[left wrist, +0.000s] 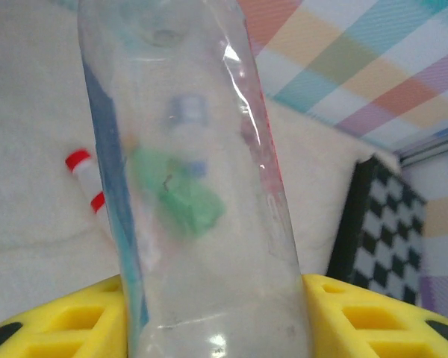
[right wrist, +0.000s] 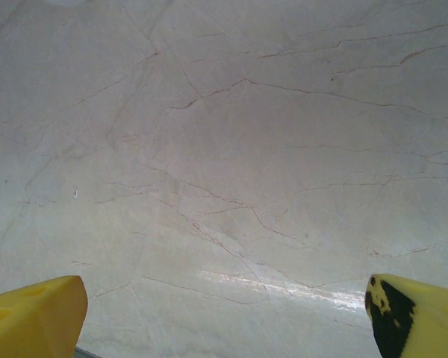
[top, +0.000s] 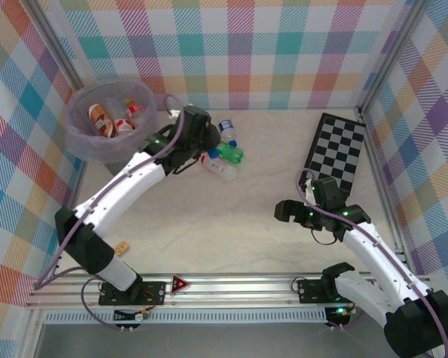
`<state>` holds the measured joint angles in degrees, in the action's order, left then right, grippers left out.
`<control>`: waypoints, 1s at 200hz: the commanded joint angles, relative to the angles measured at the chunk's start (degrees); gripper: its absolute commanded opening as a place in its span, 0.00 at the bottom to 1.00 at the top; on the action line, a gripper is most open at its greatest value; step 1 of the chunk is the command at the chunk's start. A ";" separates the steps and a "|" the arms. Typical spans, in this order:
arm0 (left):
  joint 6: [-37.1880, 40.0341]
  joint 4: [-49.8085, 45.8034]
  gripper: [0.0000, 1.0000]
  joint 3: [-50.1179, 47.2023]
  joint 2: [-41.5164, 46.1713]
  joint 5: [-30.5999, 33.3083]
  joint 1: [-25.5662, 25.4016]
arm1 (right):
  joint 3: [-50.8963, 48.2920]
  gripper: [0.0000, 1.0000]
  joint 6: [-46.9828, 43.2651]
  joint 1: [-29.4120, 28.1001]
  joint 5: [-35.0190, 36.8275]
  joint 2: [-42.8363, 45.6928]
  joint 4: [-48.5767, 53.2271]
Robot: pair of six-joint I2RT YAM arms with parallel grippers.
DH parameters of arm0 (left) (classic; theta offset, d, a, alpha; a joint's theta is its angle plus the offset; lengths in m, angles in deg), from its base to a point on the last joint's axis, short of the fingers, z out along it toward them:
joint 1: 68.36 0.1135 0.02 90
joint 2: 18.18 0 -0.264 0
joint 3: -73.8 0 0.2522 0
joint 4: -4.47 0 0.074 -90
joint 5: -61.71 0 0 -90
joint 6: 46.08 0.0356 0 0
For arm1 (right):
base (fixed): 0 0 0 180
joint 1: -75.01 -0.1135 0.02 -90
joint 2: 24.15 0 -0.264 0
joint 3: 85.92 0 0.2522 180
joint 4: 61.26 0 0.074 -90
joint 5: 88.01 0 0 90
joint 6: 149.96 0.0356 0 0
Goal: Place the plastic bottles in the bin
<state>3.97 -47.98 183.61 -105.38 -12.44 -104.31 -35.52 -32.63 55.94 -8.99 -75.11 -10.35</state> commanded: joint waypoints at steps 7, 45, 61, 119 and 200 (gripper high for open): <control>3.10 -4.80 0.42 6.59 4.61 0.19 3.75 | 1.38 0.96 -1.23 0.38 -0.13 -0.10 0.47; 1.35 -4.17 0.41 7.47 5.75 -11.20 19.99 | 1.33 0.95 -1.67 0.38 0.46 1.64 1.64; 1.52 -3.72 0.39 7.88 4.08 -15.14 26.86 | 1.22 0.95 -1.51 0.45 0.03 1.87 1.98; 2.18 -3.67 0.38 12.24 -4.83 -18.72 38.57 | 3.05 0.95 -1.34 0.45 0.87 4.05 5.57; 7.29 -12.11 0.45 22.94 -19.14 -15.51 39.81 | 2.04 0.96 -0.33 0.43 1.52 6.85 6.83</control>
<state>9.15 -56.51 205.75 -123.48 -28.68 -64.94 -34.14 -33.44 55.96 -7.64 -69.01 -4.47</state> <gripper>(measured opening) 0.492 0.955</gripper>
